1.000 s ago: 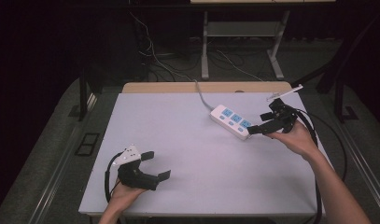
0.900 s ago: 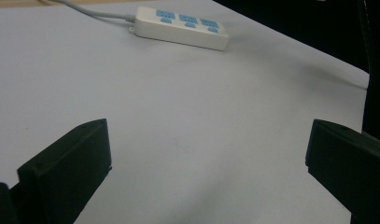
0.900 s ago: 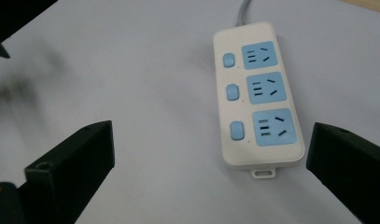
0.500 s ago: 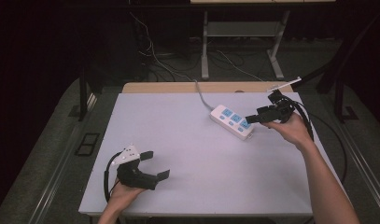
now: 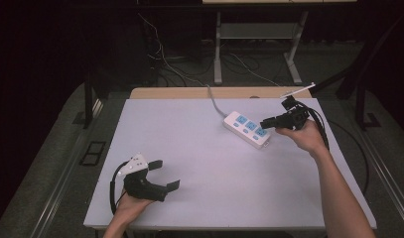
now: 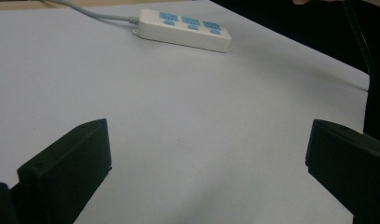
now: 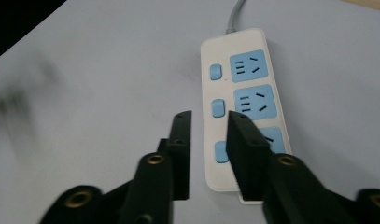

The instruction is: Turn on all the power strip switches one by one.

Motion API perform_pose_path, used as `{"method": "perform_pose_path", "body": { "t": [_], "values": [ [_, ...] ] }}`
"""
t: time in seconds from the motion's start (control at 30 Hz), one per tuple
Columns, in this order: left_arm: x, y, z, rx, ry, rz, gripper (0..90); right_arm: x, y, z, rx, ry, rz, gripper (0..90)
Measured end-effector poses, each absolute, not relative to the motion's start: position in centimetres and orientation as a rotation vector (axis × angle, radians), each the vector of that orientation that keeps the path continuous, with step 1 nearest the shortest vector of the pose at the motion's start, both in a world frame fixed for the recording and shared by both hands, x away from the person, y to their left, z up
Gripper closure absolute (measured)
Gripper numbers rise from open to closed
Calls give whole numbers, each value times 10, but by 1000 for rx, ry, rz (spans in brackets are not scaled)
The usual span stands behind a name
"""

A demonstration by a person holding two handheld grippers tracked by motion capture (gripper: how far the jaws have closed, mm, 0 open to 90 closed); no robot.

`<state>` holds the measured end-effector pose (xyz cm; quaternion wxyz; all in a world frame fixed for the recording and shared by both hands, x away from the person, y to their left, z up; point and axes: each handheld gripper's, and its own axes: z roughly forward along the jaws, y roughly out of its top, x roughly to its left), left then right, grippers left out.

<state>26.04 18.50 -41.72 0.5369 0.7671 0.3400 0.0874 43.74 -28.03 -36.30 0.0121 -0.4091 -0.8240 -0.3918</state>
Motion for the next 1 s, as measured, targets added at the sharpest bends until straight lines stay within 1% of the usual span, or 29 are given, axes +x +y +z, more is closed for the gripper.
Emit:
{"method": "perform_pose_path", "body": {
  "t": [0.03, 0.1, 0.27, 0.6, 1.0],
  "values": [
    [260, 185, -417, 1827, 808, 209, 0, 437, -280, -363, -1275, -2569, -1221, 754],
    [260, 184, -417, 1825, 806, 205, 0, 439, -280, -364, -1261, -2565, -1227, 816],
    [260, 183, -418, 1828, 802, 206, 0, 443, -278, -370, -1234, -2577, -1232, 896],
    [260, 185, -418, 1827, 803, 207, 0, 455, -269, -393, -1225, -2583, -1160, 897],
    [260, 185, -417, 1828, 802, 209, 0, 456, -259, -412, -1222, -2598, -1059, 897]
  ]
}}
